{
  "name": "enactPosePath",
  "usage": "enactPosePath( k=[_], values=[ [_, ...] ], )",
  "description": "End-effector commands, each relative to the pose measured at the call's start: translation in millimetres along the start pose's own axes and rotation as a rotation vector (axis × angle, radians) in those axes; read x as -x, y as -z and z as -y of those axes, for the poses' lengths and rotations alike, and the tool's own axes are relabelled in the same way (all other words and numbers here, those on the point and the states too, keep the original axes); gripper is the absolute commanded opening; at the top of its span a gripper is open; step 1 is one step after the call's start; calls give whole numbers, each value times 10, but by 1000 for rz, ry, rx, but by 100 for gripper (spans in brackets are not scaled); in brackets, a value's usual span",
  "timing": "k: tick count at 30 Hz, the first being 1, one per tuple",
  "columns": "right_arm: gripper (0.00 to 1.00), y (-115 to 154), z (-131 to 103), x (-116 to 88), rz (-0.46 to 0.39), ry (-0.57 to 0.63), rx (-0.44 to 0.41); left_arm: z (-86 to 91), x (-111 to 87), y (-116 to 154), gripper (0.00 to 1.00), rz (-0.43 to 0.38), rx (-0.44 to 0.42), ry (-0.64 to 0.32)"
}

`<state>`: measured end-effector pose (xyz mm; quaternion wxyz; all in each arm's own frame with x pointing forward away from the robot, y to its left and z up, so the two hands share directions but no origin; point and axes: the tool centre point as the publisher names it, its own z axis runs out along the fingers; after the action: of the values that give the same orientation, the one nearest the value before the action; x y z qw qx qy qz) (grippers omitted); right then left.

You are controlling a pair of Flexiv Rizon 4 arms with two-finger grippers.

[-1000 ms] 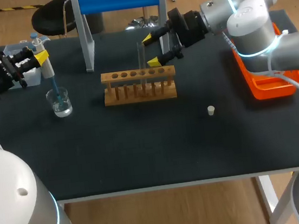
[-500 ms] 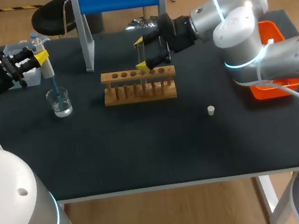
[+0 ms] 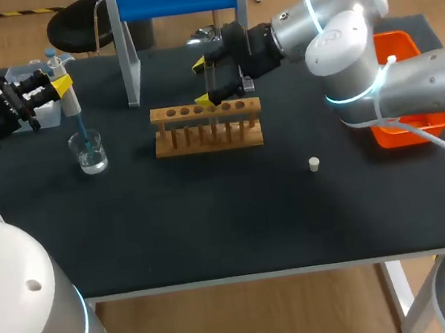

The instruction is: Invert the test tube, pick up the pipette, mount the tip to pipette, aspirate from beaker and dispense into the tube, eject the tip, return the pipette, and cap with the stopper.

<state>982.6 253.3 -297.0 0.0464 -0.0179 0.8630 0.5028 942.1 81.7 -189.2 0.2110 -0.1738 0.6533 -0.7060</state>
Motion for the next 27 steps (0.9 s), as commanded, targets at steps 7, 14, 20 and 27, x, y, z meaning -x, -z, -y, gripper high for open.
enactPosePath(
  k=[7,14,20,27],
  values=[
    [100,-22,27,55,-2,-1,-15,3,2,1,0,-1,0,0],
    [100,-14,42,59,3,-4,-19,3,2,1,0,-1,0,0],
    [100,-9,42,65,9,-2,-30,3,2,1,0,-1,0,0],
    [100,-9,42,65,9,-2,-30,3,2,1,0,-1,0,0]
  ],
)
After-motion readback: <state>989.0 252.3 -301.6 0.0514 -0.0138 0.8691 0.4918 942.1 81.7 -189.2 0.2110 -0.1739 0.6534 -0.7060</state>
